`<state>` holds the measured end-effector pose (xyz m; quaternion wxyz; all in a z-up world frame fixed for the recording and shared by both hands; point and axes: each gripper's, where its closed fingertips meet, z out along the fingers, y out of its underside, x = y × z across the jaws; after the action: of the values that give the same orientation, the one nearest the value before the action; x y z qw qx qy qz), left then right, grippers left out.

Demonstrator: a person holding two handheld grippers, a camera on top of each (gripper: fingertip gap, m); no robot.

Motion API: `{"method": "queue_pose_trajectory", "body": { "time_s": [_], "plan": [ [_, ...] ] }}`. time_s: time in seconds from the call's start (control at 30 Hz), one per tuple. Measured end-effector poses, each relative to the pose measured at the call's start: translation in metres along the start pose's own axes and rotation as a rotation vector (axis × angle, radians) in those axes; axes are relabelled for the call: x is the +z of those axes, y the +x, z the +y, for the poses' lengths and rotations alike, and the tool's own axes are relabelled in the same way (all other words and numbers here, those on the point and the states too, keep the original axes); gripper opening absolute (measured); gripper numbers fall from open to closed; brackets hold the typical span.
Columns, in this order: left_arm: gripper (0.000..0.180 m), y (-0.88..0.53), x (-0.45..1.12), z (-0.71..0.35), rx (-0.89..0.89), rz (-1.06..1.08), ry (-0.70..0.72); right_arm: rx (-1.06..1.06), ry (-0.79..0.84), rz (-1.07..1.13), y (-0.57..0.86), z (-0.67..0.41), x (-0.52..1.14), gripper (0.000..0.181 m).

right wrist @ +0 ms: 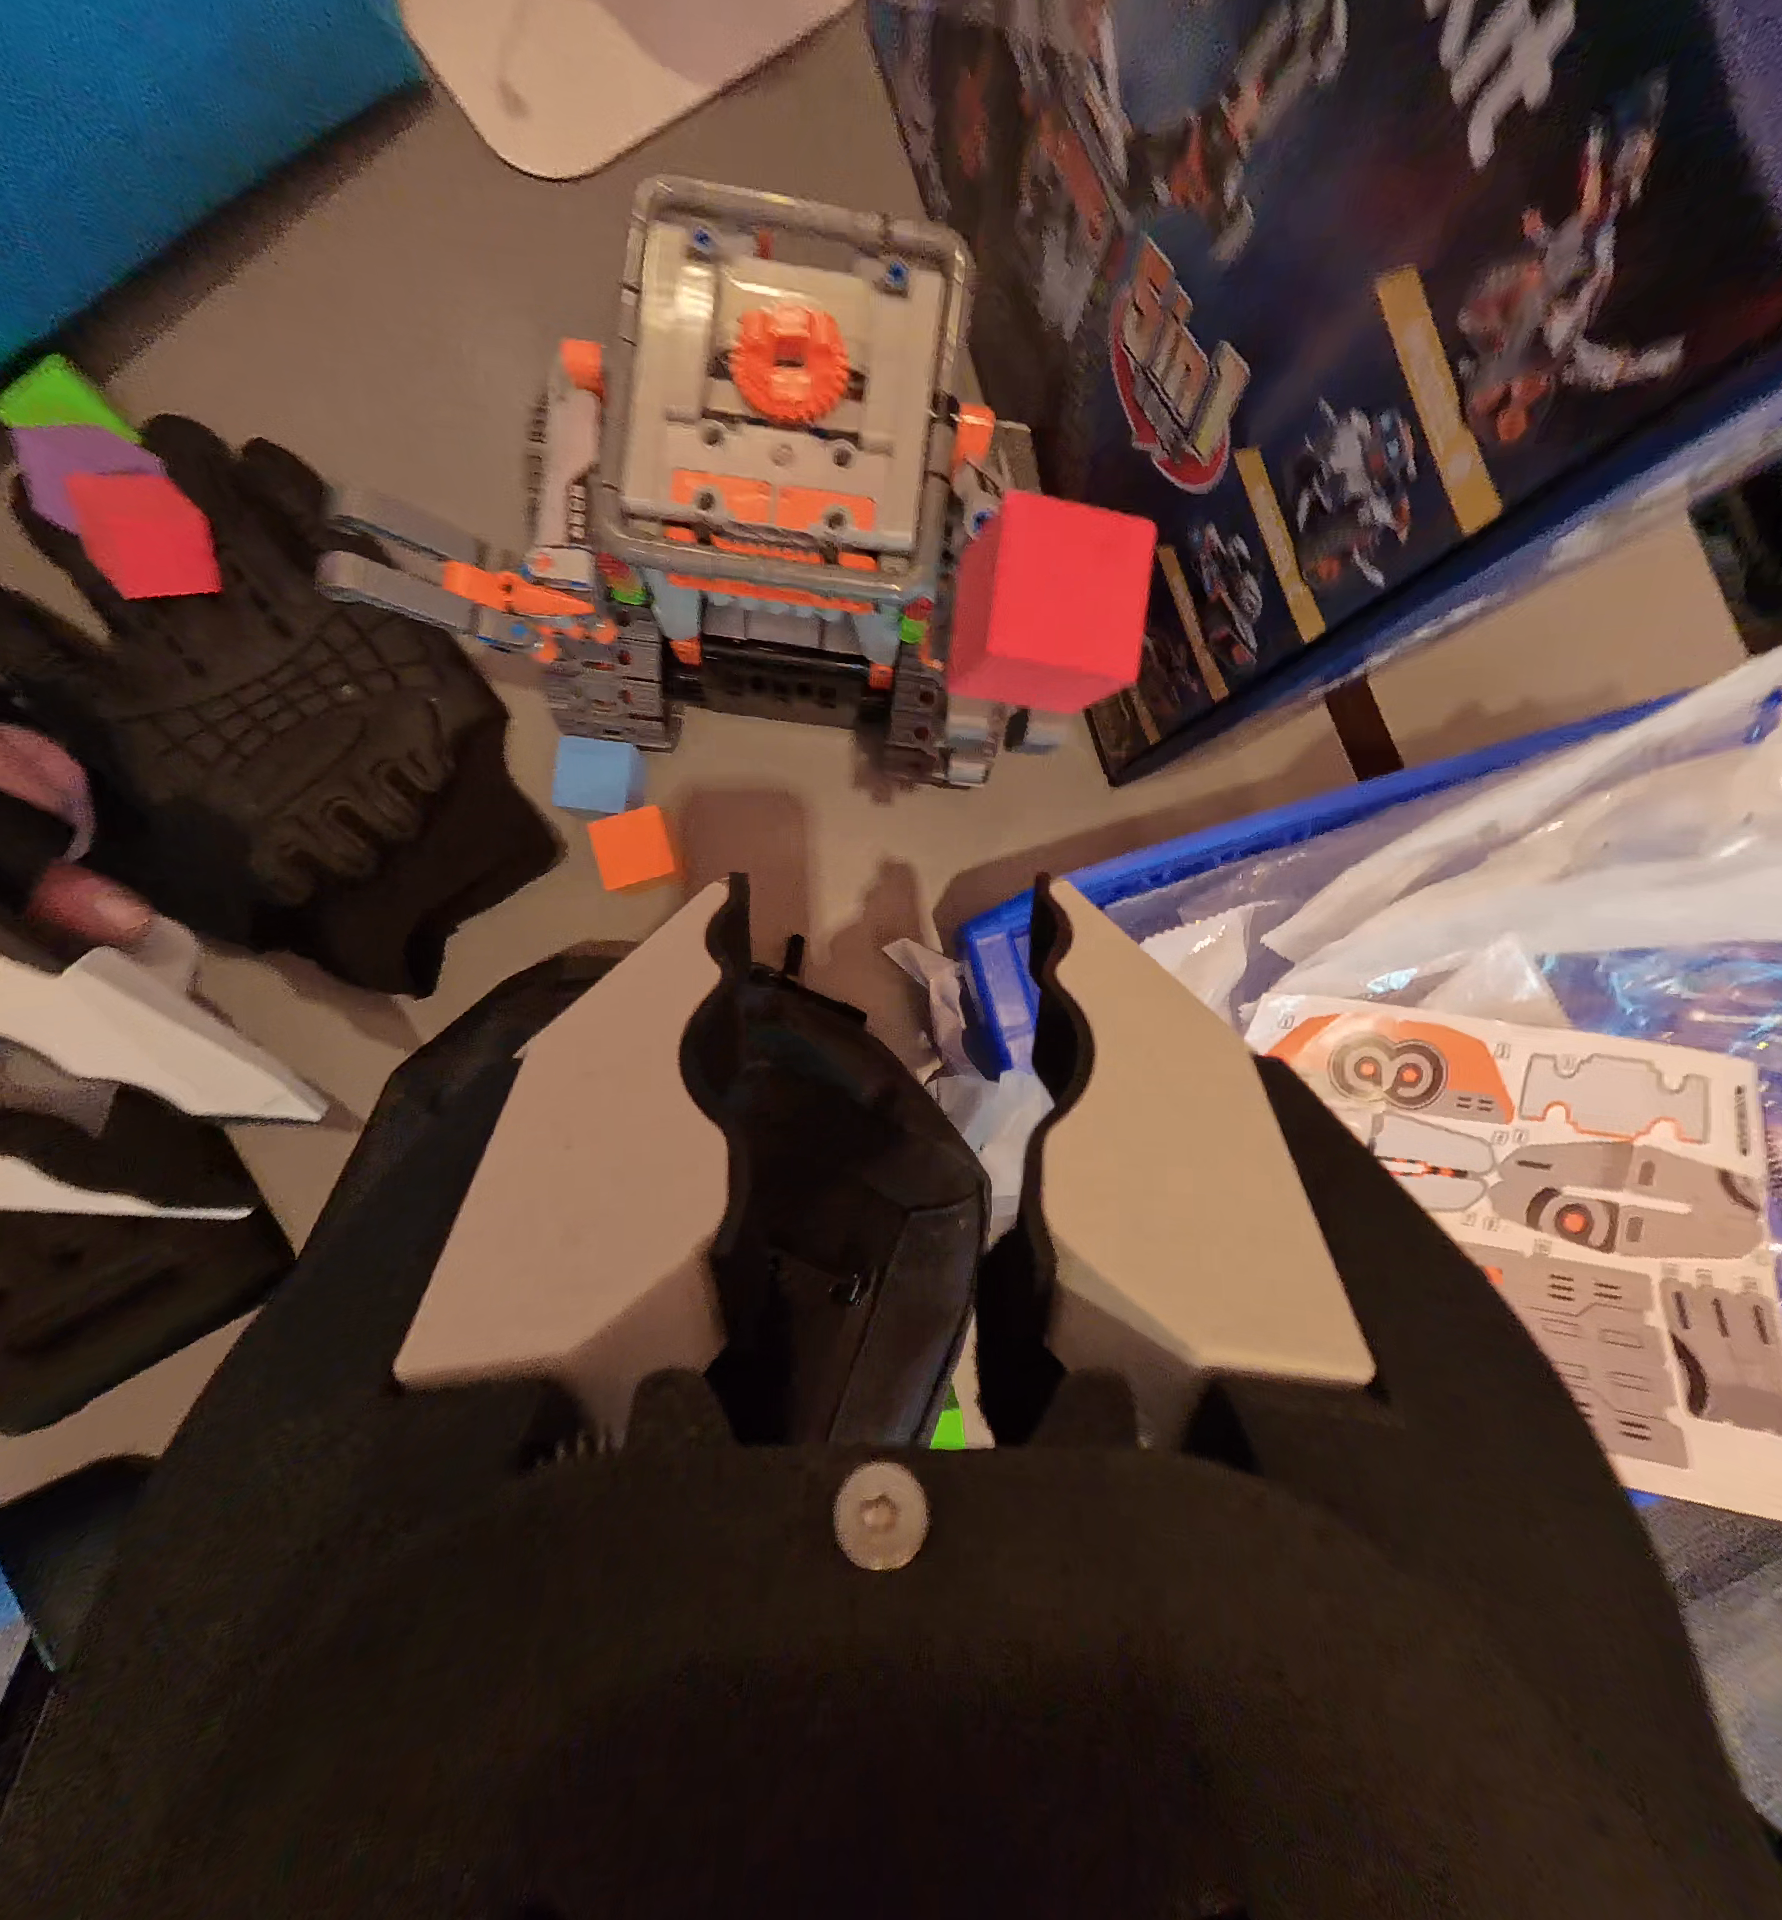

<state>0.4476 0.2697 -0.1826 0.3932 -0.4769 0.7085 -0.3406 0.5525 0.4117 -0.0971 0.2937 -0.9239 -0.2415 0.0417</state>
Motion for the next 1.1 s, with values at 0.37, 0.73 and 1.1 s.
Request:
{"method": "queue_pose_trajectory", "body": {
  "time_s": [0.37,0.73,1.1],
  "plan": [
    [0.032,-0.033,-0.023,-0.012,-0.001,-0.168,0.07,0.071,0.008,-0.132,-0.021,0.016,0.018,0.043],
    [0.033,-0.063,-0.056,0.027,-0.119,-0.307,0.035,-0.138,-0.14,-0.154,-0.094,0.027,0.091,0.053],
    [0.032,-0.058,-0.052,0.03,-0.109,-0.283,0.047,-0.117,-0.325,-0.201,-0.101,0.043,0.121,0.053]
  ]
}}
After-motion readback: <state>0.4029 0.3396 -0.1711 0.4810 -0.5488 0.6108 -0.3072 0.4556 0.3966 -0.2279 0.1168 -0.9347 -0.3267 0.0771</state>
